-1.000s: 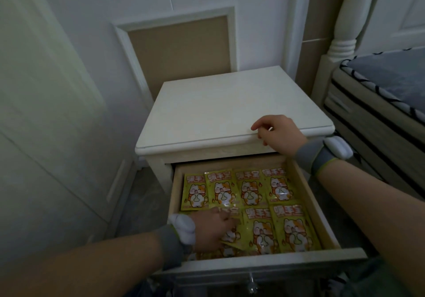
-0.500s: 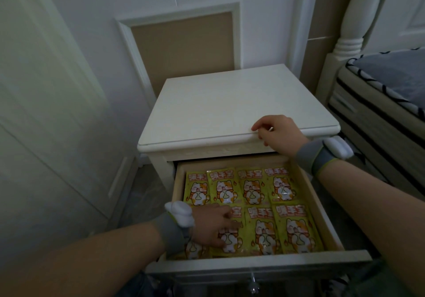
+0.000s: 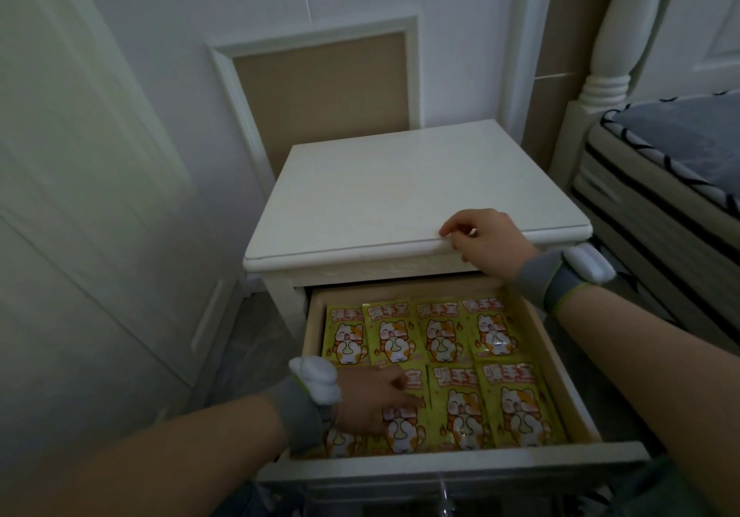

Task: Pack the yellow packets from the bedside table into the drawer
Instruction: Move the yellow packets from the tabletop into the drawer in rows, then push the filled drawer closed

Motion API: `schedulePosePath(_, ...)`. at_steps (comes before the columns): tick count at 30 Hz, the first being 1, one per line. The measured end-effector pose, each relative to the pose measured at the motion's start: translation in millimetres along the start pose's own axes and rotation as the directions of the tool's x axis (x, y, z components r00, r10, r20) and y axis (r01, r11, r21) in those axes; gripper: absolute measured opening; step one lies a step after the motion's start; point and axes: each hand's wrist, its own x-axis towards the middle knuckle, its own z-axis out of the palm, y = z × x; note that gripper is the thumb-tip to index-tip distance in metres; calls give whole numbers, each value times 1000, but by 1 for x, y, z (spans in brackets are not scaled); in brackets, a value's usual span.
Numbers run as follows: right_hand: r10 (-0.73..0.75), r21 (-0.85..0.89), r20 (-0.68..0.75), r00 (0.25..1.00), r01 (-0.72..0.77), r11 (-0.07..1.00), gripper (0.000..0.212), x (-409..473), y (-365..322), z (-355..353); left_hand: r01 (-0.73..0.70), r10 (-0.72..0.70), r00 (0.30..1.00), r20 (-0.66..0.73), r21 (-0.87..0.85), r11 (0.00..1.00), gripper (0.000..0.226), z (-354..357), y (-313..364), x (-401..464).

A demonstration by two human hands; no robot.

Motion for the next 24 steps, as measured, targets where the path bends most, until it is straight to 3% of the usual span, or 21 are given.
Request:
schedulePosePath(6,-126,-191,87,988,141,971,29,-8,-3,-6,65,-63,998,19,-77,995,62,-16,-5,-7)
schedulePosePath(12,-227,-303,163,960,268,915,32,-20,-5,-15,190,-190,980,-53,-18,982,53,-38,-26,-21)
schedulePosePath(15,-188,-315,233,954,257,914,41,-31,-8,-21,229,-231,969,-92,-24,973,53,-44,-30,-29)
schedulePosePath(19,-59,-400,389,919,227,888,67,-49,-2,-24,241,-250,960,-129,-83,967,60,-43,-33,-40)
schedulePosePath(24,86,-384,457,885,109,917,86,-66,13,-32,304,-315,932,-181,-88,949,67,-43,-37,-57)
